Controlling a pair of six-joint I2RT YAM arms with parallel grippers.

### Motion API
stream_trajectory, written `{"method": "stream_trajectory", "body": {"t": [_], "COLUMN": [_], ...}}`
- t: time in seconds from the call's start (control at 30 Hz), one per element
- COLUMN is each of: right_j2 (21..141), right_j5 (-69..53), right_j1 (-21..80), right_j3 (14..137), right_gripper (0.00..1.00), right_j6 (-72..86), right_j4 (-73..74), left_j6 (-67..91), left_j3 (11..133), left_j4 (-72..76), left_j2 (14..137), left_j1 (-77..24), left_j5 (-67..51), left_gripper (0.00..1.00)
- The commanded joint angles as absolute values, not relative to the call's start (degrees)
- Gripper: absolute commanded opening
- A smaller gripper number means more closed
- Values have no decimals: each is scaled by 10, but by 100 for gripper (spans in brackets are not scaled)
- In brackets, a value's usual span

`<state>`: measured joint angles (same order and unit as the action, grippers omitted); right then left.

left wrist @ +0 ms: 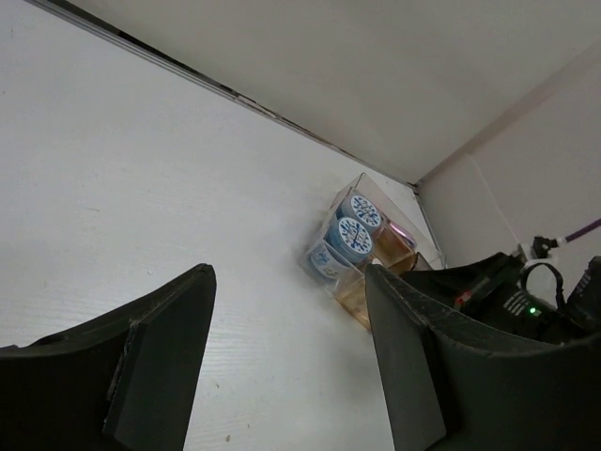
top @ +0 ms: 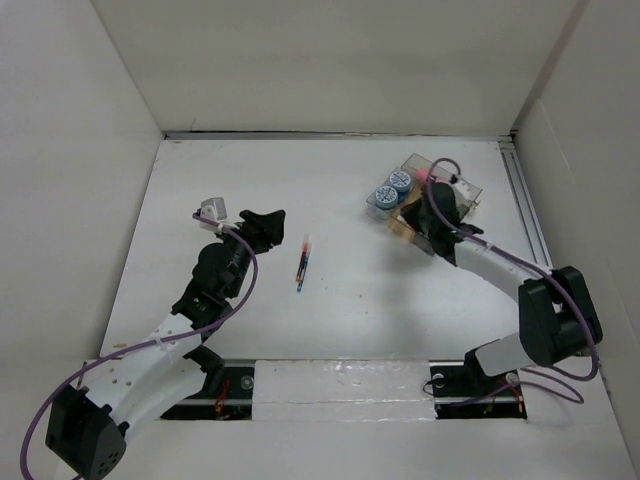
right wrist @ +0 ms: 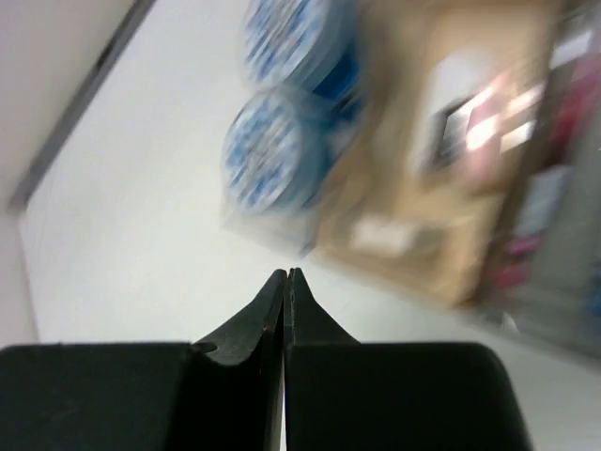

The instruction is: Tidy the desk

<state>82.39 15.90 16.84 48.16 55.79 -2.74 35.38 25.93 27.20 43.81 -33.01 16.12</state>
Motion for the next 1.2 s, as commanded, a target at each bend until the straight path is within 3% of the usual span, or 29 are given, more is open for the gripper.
{"method": "stream_trajectory", "body": {"t": [0.0, 0.07, 0.13, 0.2, 0.23, 0.37, 0.77, 1.17], "right_j2": [859, 918, 958, 1005, 1029, 1070, 1137, 1121], "right_j5": [104, 116, 145, 179, 201, 215, 225, 222], "right_j1": [286, 337, 406, 445, 486, 510, 539, 544], "right_j3": [503, 536, 589, 639, 665, 702, 758, 748], "right_gripper": [0, 0, 2, 15, 30, 38, 38, 32], "right_j6": [516, 504, 481, 464, 454, 448, 436, 429], "right_j4": [-86, -62, -32, -11, 18, 40, 83, 79], "left_j6": [346, 346, 343, 341, 341, 343, 345, 344], "left_j3": [257, 259, 259, 258, 263, 260, 265, 260], "left_j4": [301, 297, 299, 301, 292, 290, 285, 294], "left_j2": [439, 441, 439, 438, 438, 434, 443, 436], "left_j1": [-331, -331, -331, -331, -331, -331, -331, -331], "left_j5": [160, 162, 156, 156, 162, 169, 168, 163], "left_gripper": [61, 58, 46, 32, 28, 32, 47, 48]}}
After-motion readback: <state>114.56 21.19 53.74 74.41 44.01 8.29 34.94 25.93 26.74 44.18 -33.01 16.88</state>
